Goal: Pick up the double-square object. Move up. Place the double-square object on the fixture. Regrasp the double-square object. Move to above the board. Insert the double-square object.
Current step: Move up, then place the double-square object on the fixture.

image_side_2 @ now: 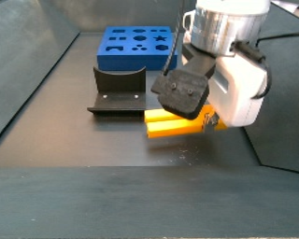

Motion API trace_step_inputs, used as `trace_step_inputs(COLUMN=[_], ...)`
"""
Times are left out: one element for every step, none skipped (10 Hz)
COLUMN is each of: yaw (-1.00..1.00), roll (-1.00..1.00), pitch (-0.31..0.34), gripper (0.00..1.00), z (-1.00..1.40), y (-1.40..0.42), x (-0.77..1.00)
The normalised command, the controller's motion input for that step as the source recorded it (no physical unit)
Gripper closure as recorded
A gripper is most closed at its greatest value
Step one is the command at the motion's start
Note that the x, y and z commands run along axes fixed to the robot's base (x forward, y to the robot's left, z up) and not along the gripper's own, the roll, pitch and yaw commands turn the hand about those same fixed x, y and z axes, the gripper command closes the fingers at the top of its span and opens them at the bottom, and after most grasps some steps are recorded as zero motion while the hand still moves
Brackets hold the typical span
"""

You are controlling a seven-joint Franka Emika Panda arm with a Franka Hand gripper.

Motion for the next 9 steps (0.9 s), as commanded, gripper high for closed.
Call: trace_step_inputs(yaw=[-0.01, -0.01, 0.0, 0.0, 0.0, -0.01, -0.01, -0.02, -0.02], roll=[0.07, 0.08, 0.0, 0.01, 0.01, 0.02, 0.03, 0.05, 0.06], pitch=[0.09, 0.089, 0.0, 0.011, 0.03, 0.053, 0.062, 0.073, 0.079], gripper=[1.0, 1.0, 1.0, 1.0, 1.0, 1.0, 1.0, 1.0, 1.0], z=[0.3, 0.24, 1.0, 1.0, 1.0, 1.0, 1.0, 1.0, 1.0], y=[-0.01, -0.01, 0.0, 0.0, 0.0, 0.0, 0.0, 0.0, 0.0], x=[-0.02, -0.02, 0.0, 0.0, -0.01, -0.01, -0.02, -0.02, -0.03])
